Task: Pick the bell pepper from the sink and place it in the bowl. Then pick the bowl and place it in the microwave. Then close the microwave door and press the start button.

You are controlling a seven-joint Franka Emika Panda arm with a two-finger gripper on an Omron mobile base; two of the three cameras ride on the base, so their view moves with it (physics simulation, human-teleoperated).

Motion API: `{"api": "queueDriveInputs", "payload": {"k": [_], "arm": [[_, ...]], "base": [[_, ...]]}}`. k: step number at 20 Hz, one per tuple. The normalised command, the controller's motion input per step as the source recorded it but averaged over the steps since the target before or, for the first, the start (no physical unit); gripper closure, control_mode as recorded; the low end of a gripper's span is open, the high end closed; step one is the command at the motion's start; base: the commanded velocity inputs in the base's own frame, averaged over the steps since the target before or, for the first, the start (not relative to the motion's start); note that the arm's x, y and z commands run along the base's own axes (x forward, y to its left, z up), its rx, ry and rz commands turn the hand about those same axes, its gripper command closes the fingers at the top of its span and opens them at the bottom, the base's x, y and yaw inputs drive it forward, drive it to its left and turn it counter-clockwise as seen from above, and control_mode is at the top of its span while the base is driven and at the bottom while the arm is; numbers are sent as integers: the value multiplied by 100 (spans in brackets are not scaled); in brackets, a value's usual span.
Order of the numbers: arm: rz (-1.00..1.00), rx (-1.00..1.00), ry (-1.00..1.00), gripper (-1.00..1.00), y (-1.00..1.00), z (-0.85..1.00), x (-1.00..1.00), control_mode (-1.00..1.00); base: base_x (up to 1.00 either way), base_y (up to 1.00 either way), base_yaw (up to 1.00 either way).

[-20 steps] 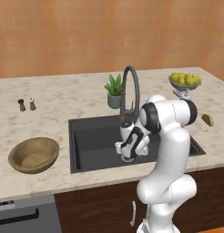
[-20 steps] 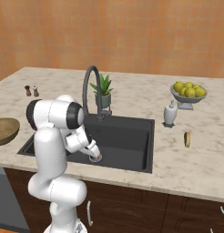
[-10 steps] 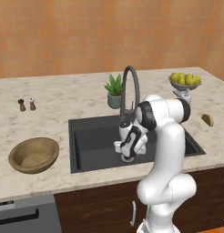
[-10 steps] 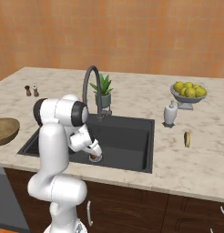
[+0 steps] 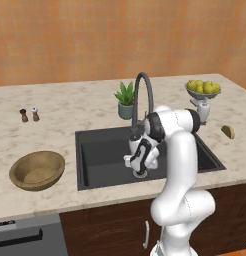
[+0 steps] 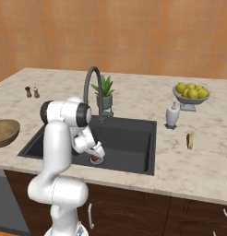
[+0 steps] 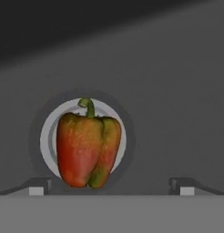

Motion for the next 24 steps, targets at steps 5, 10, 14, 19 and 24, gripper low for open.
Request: {"api": "queueDriveInputs", "payload": {"k": [5, 10, 14, 19, 24], "arm": [[0, 0, 0, -100, 0, -29, 31, -100], [0, 0, 0, -100, 0, -29, 27, -100], [0, 0, 0, -100, 0, -35, 1, -100], [0, 0, 1, 100, 0, -43, 0, -100], [0, -3, 1, 100, 9, 0, -17, -100]], "base": [[0, 0, 0], [0, 0, 0], [0, 0, 0], [0, 0, 0], [0, 0, 0]]}}
